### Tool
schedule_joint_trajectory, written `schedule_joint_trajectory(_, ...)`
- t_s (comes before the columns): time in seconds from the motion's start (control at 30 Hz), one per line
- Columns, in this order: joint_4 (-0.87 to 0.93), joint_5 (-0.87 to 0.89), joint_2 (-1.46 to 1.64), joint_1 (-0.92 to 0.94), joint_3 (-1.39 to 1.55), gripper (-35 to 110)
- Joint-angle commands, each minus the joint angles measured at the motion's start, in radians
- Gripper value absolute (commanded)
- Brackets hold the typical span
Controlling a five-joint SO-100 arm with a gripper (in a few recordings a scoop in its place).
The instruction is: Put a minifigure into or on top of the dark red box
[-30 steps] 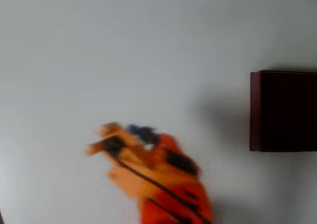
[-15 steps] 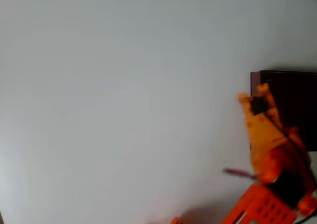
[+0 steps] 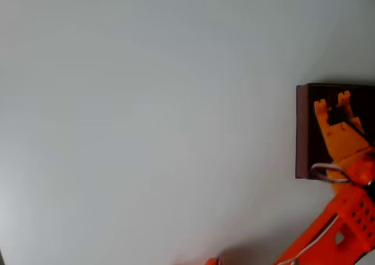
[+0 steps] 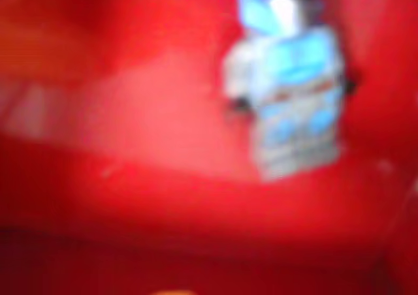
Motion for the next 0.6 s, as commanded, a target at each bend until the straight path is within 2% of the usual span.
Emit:
schedule_joint_trajectory(0.0,-0.015,-0.029,0.337,-0.064,0.181,24)
schedule_joint_trajectory(0.13,0.014,-0.011,0.759,-0.242,0.453,25)
schedule_joint_trajectory(0.37,0.098,-0.098,1.621,-0.864,0.919,21)
schedule_joint_trajectory(0.43,0.153,-0.098,1.755,-1.037,0.989,18)
schedule_joint_trajectory(0.57,0.212,-0.109,1.746,-1.293,1.057,9)
